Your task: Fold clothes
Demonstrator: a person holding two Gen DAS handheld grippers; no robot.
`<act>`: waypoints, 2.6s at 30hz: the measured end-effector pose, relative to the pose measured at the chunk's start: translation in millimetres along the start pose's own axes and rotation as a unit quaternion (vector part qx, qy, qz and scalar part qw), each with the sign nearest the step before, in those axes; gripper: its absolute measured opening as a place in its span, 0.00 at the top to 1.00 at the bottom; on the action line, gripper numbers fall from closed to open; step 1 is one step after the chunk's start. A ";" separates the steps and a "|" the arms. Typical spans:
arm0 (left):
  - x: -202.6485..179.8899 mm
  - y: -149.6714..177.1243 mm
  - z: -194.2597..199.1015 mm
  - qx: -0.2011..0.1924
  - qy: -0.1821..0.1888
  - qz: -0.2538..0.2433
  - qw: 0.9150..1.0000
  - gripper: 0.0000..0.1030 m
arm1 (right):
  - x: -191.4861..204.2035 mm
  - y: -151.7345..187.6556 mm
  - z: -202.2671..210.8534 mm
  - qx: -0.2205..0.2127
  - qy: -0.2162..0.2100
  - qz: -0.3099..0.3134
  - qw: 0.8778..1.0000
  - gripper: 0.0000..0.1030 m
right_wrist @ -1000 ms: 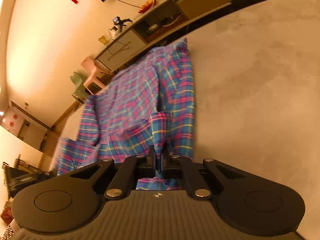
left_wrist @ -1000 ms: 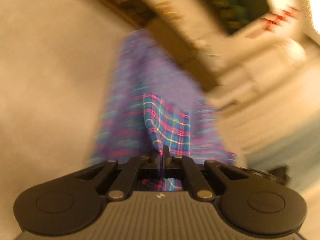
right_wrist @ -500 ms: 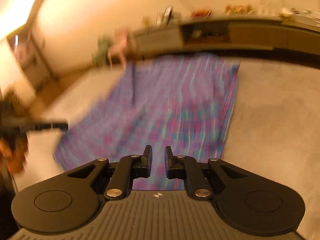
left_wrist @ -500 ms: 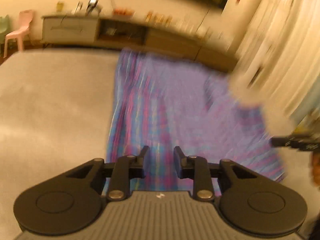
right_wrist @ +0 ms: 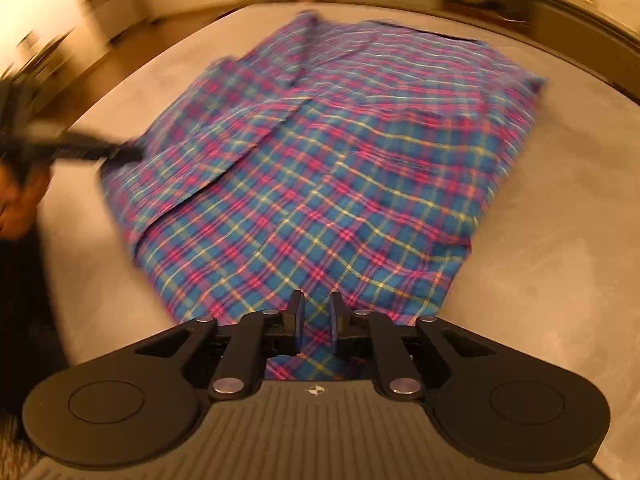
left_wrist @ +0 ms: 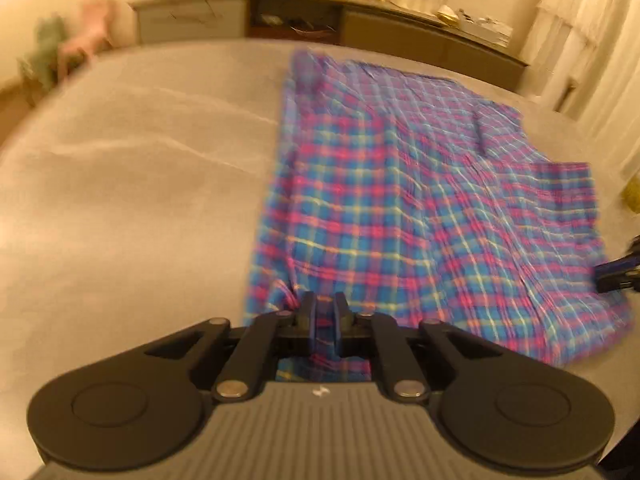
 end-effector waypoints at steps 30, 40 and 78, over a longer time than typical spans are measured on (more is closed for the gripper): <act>-57.6 12.7 -27.2 0.013 0.171 -0.063 0.983 0.77 | -101.5 -258.7 -70.0 -0.103 0.176 -0.046 0.978 0.15; -45.3 3.0 -39.7 0.022 0.199 -0.021 0.980 0.87 | -136.1 -266.0 -131.2 -0.072 0.139 -0.094 0.983 0.95; 53.5 41.2 15.7 -0.036 0.139 0.234 0.961 0.75 | 177.0 25.6 9.1 -0.166 0.104 0.016 0.980 0.50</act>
Point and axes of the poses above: each gripper's, at about its wrist camera, not at the fingertips, and z roughly against the way its jaws point, x to its left, y to its underside, the point moved 4 cm from there along -z, roughly the way its jaws point, and after that the axes turned 3 degrees about -z, right-handed, at the moved point
